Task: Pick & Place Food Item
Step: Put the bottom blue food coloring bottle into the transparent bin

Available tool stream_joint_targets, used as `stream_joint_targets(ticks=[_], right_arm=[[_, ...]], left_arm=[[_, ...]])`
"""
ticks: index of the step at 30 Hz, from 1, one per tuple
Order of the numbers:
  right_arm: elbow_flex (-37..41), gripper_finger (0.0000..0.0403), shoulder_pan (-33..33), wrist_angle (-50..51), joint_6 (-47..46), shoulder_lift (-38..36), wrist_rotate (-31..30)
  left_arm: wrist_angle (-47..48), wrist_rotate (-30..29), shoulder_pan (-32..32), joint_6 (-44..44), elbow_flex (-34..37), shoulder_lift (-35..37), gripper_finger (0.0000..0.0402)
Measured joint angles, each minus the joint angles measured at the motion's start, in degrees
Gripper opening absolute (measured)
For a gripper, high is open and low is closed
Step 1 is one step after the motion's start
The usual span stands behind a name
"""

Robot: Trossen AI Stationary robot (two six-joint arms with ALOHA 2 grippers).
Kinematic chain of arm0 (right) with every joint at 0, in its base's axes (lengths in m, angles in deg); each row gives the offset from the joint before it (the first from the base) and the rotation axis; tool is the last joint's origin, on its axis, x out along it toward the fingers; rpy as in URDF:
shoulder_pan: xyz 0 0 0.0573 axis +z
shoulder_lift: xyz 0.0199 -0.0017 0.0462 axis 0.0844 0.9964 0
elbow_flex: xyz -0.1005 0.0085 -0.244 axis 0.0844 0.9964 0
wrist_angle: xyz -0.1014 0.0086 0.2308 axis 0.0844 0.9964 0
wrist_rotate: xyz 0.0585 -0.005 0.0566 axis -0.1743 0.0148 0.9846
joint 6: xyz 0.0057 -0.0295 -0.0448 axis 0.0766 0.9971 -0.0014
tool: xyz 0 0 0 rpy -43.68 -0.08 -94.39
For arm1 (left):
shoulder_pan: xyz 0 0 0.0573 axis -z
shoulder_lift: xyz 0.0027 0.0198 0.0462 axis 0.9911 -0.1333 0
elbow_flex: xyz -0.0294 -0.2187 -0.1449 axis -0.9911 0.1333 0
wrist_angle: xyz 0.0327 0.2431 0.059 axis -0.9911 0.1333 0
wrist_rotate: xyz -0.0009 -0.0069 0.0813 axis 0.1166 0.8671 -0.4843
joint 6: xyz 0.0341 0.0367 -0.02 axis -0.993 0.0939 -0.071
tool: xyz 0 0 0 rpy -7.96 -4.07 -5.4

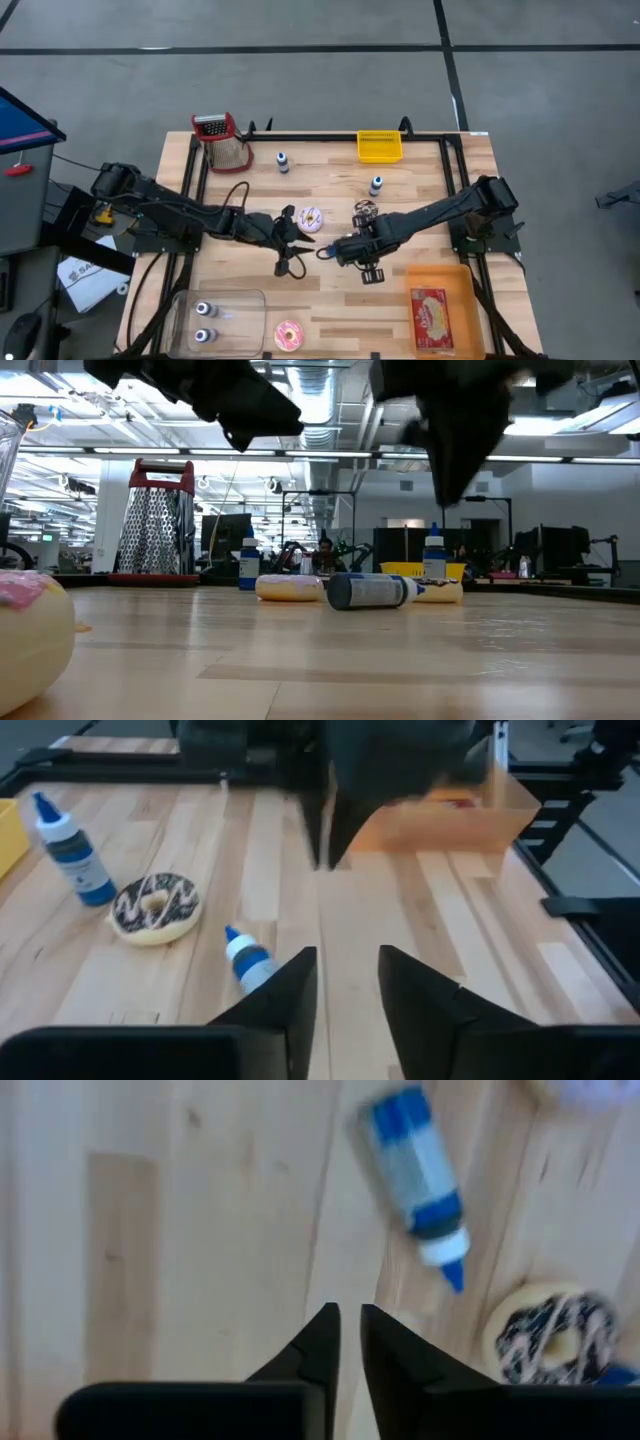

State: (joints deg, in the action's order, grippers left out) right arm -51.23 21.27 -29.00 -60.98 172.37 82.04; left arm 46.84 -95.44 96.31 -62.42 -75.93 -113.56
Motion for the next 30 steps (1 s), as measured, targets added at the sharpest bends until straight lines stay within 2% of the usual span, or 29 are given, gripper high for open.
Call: stream_joint_targets(ticks=[5, 9, 12, 17, 21, 25, 30], right_arm=[[6.98, 0.0075, -2.01, -5.14, -4.07, -2.67, -0.13], [11.48, 0.0085, -2.31, -10.29, -6.54, -7.17, -2.90], [14.77, 0.0087, -2.11, -13.48, -8.71, -11.49, -4.20], [19.90, 0.0098, 0.02, -15.61, -14.94, -19.10, -4.19], [22.78, 0.0127, 3.46, -17.11, -20.08, -24.34, -4.39], [23.24, 0.0166, 6.17, -17.88, -24.15, -27.85, -4.69], [23.17, 0.0208, 9.84, -17.05, -27.79, -31.09, -8.76]], left_arm=[[-6.79, -0.61, -2.72, 1.91, -0.28, -5.18, 0.0133], [-5.89, 1.60, -5.86, 4.88, -4.85, -11.89, 0.0123], [-0.13, 4.81, -6.98, 3.95, -11.24, -17.81, 0.0104], [18.82, 5.56, -8.40, -0.42, -23.73, -24.30, 0.0096], [27.30, 5.66, -9.85, -3.96, -30.10, -25.88, 0.0122], [27.45, 10.76, -12.15, -4.53, -33.98, -26.61, 0.0162], [26.75, 14.60, -14.66, -1.94, -35.83, -29.41, 0.0203]])
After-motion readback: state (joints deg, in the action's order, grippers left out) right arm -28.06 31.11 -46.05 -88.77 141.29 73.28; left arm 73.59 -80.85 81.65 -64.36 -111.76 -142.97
